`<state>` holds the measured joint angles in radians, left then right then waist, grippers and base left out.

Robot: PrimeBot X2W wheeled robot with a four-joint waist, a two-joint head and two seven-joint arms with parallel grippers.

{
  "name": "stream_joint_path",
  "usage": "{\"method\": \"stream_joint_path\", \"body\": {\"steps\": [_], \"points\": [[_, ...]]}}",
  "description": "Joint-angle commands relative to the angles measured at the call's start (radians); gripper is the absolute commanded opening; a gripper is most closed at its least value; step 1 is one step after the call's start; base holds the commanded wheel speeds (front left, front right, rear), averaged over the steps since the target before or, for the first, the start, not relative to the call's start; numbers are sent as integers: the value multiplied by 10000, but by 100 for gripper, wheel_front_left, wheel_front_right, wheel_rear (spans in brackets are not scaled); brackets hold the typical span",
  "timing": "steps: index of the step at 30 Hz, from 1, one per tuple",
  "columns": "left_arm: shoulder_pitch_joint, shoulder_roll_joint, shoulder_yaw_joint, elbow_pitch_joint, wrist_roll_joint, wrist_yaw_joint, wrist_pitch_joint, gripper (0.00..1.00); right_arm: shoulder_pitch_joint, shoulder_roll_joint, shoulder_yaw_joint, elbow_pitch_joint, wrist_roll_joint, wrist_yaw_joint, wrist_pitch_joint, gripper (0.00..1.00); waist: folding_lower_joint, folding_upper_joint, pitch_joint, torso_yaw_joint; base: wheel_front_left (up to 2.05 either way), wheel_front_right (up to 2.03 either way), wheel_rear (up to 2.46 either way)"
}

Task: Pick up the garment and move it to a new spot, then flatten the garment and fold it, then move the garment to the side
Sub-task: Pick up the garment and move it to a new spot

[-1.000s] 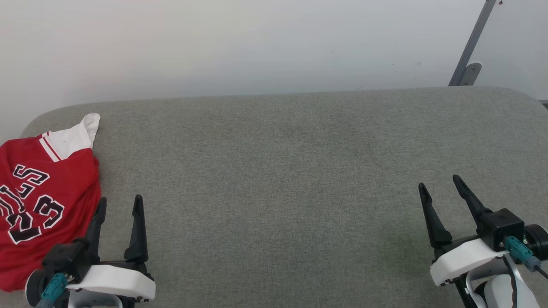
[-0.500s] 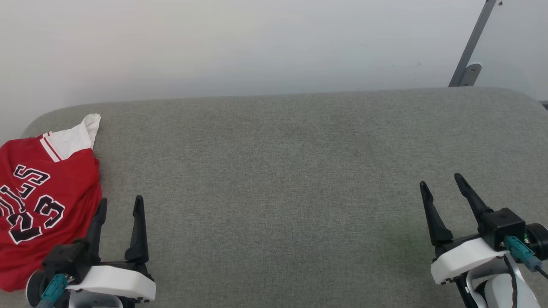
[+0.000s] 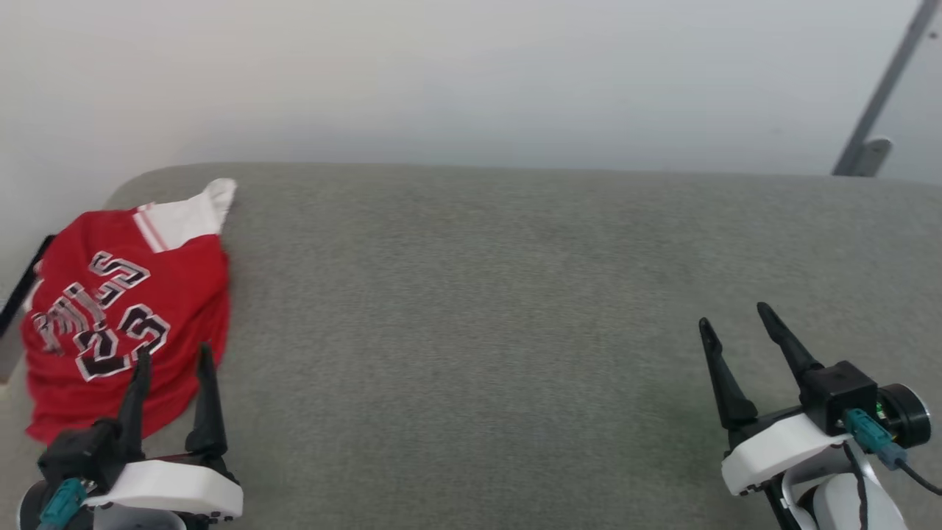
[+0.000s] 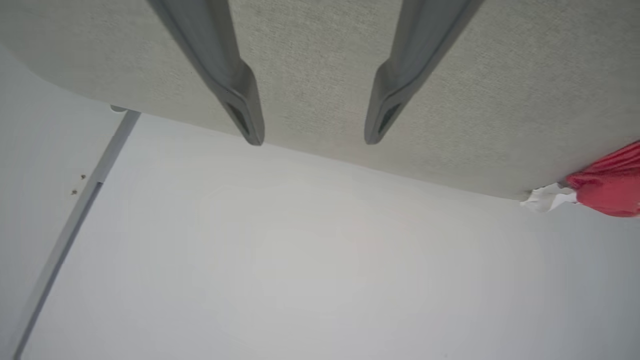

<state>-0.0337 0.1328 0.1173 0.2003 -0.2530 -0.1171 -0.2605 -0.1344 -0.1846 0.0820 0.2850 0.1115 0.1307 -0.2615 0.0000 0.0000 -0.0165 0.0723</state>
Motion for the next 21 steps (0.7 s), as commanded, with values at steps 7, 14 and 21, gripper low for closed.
{"method": "stream_joint_path", "body": {"steps": [7, 14, 21], "points": [[101, 127, 279, -11, -172, 205, -65, 100, -243, 45, 436, 149, 119, 1, -52, 100, 0, 0, -143, 1112, 0, 0, 0], [222, 147, 402, -68, -247, 355, -39, 100, -428, 62, 998, 271, 223, 1, -52, 100, 0, 0, -251, 1922, 0, 0, 0], [380, 166, 418, -157, -310, 472, 51, 100, -610, 53, 1364, 316, 395, 1, -52, 100, 0, 0, -287, 2556, 0, 0, 0]]}}
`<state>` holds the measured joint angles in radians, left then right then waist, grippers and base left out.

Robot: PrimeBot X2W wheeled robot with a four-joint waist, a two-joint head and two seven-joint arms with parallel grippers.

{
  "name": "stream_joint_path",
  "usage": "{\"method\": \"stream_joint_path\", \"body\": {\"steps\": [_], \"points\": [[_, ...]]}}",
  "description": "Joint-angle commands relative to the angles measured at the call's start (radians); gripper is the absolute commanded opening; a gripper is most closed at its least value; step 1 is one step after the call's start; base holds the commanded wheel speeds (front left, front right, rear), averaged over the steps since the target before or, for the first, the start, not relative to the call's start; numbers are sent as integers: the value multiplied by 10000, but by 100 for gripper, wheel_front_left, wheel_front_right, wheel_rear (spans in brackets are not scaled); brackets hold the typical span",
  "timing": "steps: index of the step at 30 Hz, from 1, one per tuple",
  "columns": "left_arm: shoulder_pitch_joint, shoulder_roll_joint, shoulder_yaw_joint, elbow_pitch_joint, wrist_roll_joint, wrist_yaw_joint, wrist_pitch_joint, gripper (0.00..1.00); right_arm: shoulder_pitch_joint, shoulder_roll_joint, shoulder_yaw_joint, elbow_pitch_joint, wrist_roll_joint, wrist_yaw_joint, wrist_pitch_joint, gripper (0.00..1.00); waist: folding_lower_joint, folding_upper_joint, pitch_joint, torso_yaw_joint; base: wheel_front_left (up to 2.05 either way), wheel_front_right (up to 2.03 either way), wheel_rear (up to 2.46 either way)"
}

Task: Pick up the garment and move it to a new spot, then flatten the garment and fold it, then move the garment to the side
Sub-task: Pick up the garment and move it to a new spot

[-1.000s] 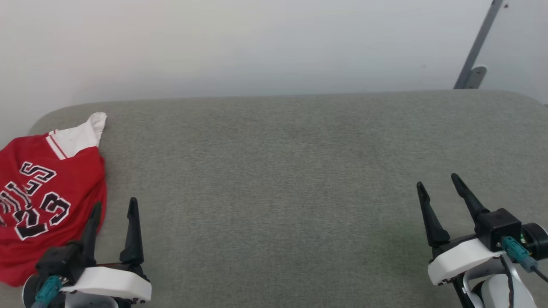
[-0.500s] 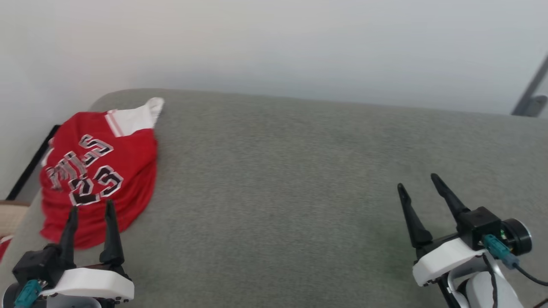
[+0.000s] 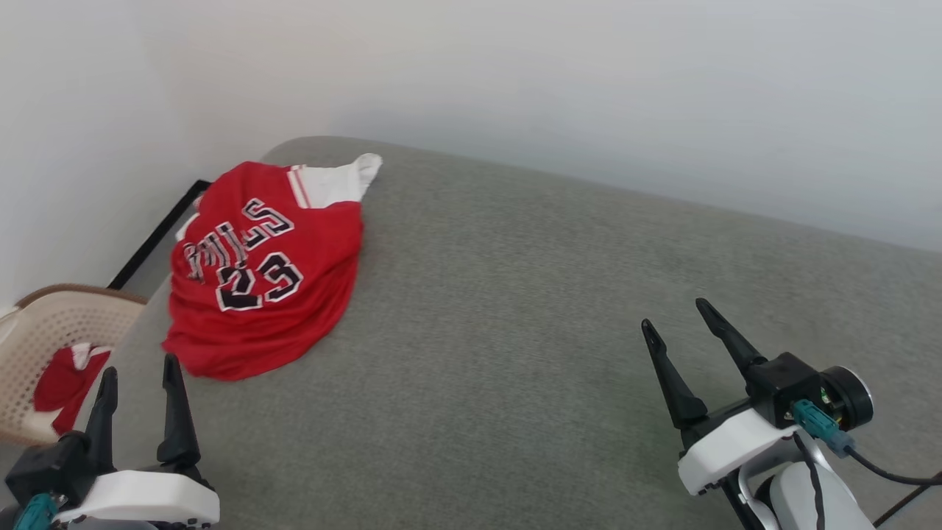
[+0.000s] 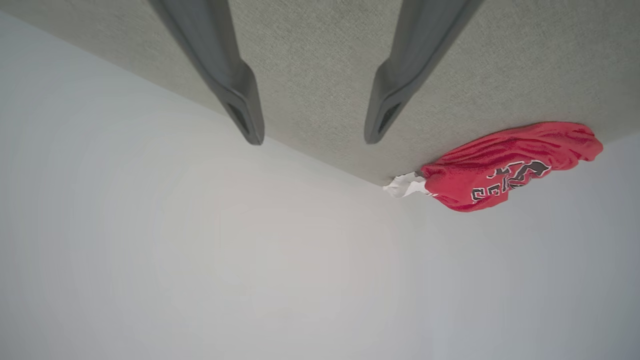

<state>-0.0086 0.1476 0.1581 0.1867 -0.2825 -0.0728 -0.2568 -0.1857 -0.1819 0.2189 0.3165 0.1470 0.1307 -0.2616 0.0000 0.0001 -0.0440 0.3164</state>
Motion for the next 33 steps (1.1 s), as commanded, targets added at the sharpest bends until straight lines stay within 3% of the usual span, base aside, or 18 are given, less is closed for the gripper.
{"method": "stream_joint_path", "body": {"steps": [1, 10, 17, 24, 33], "points": [[123, 12, -5, -38, -38, 26, 19, 100, -102, 23, 4, 10, 44, 1, -50, 100, 0, -1, -9, 185, 0, 0, 0], [-92, -25, -39, -118, -253, 100, 145, 100, -23, 40, -65, -37, 13, 1, -50, 100, 0, -1, 97, 588, 0, 0, 0], [-1059, 120, -205, 188, -602, -78, 591, 100, -76, -27, -339, -286, -60, 1, -44, 100, 0, -1, 495, 684, 0, 0, 0], [-2730, 760, -414, 1309, -971, -378, 862, 100, -411, -207, -441, -486, -210, 1, -39, 100, 0, -1, 1275, 333, 0, 0, 0], [-5029, 1786, -865, 3661, -1539, -555, 1108, 100, -1256, -506, -230, -900, -361, 1, 69, 100, 0, -1, 2770, -638, 0, 0, 0]]}}
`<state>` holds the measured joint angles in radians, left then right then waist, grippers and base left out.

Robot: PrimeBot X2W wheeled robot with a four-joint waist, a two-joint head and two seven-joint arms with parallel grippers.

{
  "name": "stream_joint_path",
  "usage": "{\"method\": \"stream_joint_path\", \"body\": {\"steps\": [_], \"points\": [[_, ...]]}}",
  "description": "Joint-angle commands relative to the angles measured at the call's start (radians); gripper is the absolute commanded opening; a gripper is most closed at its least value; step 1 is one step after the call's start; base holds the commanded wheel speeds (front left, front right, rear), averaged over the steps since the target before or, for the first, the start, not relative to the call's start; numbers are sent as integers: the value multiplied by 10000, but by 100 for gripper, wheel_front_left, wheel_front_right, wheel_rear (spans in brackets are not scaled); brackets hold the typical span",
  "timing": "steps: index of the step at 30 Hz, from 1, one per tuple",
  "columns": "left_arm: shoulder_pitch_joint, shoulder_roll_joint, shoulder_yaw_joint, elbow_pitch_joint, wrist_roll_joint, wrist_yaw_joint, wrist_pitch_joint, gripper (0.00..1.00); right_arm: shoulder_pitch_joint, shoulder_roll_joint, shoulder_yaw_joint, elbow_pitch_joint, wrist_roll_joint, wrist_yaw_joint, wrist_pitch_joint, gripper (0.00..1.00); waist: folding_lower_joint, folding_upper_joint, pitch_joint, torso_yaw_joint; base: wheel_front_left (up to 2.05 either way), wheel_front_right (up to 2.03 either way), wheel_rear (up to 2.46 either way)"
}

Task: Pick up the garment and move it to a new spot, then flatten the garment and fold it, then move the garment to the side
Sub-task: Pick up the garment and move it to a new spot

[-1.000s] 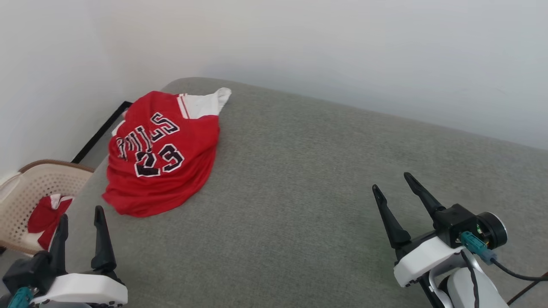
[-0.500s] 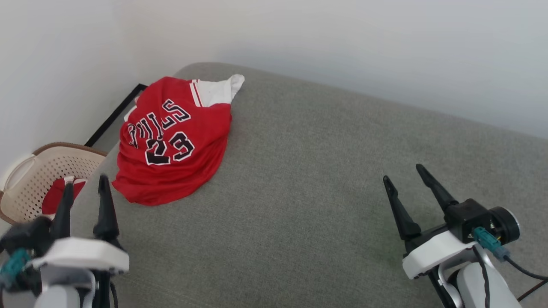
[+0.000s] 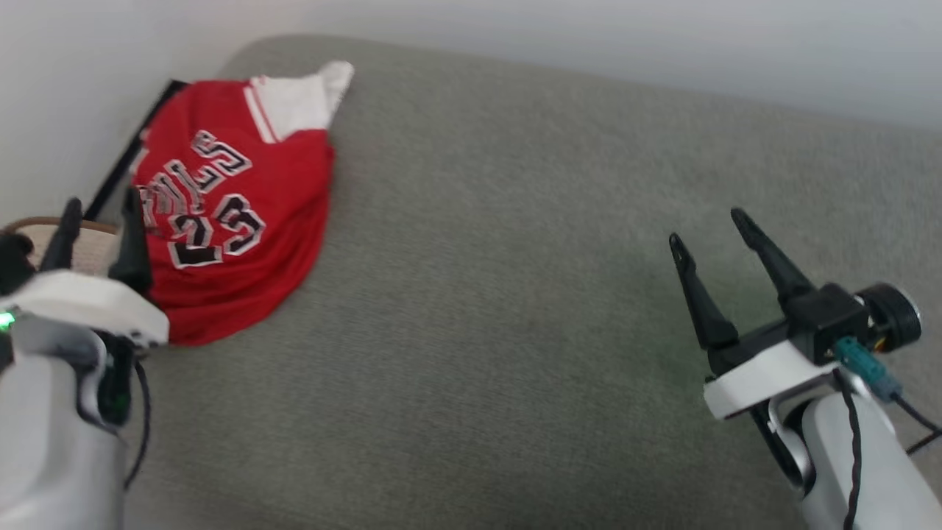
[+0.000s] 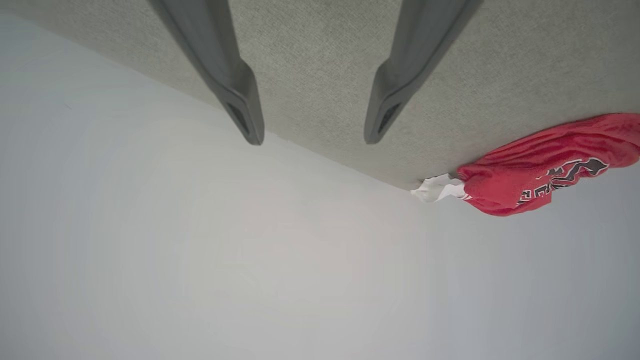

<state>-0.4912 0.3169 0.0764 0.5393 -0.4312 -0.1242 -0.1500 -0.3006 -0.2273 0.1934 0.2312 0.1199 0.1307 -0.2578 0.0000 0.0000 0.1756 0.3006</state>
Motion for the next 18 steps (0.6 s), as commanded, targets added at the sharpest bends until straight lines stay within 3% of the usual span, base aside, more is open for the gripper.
{"method": "stream_joint_path", "body": {"steps": [1, 8, 18], "points": [[-470, 196, -93, 436, -201, -53, 113, 100, -197, -95, 36, -103, -114, 1, 38, 100, 0, 0, 734, -578, 0, 0, 0], [-1976, 978, -744, 1988, -930, -57, 790, 100, -713, -247, 176, -549, -174, 1, 191, 100, 0, 0, 1777, -1160, 0, 0, 0], [-4470, 1938, -1327, 4987, -1681, 20, 3409, 100, -1281, -563, 327, -1409, -227, 1, 616, 100, 0, 0, 3104, -1668, 0, 0, 0]]}}
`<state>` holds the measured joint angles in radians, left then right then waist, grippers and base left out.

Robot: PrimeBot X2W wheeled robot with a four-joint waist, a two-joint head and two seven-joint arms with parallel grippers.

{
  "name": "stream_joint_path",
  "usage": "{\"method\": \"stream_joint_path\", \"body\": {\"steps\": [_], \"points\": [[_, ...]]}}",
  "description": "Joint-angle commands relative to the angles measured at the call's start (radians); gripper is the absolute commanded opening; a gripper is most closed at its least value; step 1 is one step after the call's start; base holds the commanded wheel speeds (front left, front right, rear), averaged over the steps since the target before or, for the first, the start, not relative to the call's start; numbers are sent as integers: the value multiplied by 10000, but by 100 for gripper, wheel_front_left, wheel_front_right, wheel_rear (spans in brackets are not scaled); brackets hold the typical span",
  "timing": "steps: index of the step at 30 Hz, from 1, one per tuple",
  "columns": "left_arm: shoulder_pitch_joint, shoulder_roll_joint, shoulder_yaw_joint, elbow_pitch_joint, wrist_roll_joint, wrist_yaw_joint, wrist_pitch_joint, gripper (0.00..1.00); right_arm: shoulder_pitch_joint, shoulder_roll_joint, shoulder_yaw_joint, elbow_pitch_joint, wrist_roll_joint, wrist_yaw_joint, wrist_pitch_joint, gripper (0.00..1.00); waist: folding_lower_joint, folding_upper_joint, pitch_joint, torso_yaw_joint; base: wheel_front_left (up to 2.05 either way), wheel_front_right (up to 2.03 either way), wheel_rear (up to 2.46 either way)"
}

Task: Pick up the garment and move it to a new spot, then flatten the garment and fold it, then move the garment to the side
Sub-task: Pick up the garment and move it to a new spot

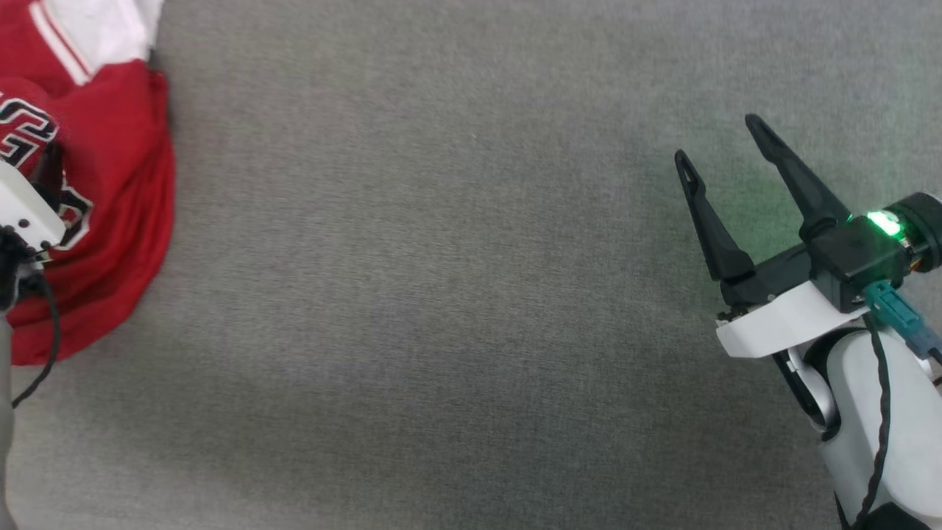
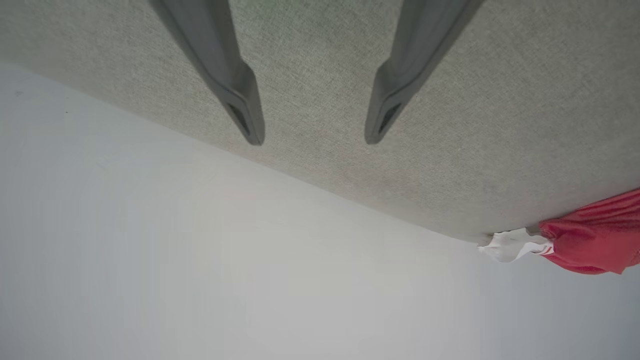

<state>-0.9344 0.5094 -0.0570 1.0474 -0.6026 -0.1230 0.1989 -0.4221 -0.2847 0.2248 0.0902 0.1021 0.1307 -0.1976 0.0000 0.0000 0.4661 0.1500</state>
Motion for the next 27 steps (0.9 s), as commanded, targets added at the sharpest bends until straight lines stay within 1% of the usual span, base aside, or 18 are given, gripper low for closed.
{"method": "stream_joint_path", "body": {"steps": [1, 5, 7, 16, 20, 21, 22, 24, 27], "points": [[-215, 66, -7, 130, 23, 47, 122, 100, -101, -10, 25, -89, -69, 1, 62, 100, 0, 0, 302, -198, 0, 0, 0], [-737, 90, -135, 884, 29, 140, 798, 100, -210, -142, 52, -440, -54, 1, 286, 100, 0, 0, 684, -296, 0, 0, 0], [-953, -4, -187, 1235, -11, 198, 1151, 100, -222, -215, 42, -602, -40, 1, 378, 100, 0, 0, 869, -316, 0, 0, 0], [-1006, -731, -606, 2309, -61, 126, 2722, 100, -262, -399, 42, -1250, -82, 1, 794, 100, 0, 0, 1320, -248, 0, 0, 0], [-915, -895, -589, 2468, -199, 79, 2890, 100, -333, -462, 93, -1378, -62, 1, 881, 100, 0, 0, 1354, -214, 0, 0, 0], [-927, -904, -578, 2465, -230, 76, 2692, 45, -343, -475, 90, -1388, -69, 1, 907, 100, 0, 0, 1344, -195, 0, 0, 0], [-956, -846, -564, 2393, -242, 56, 2449, 0, -332, -472, 84, -1376, -70, 1, 913, 100, 0, 0, 1314, -173, 0, 0, 0], [-1045, -643, -679, 2279, -119, 6, 2175, 0, -279, -485, 48, -1336, -51, 1, 915, 100, 0, 0, 1213, -123, 0, 0, 0], [-1341, -192, -723, 2025, -63, -15, 1593, 0, -140, -458, -46, -1240, -5, 1, 806, 100, 0, 0, 959, -9, 0, 0, 0]]}}
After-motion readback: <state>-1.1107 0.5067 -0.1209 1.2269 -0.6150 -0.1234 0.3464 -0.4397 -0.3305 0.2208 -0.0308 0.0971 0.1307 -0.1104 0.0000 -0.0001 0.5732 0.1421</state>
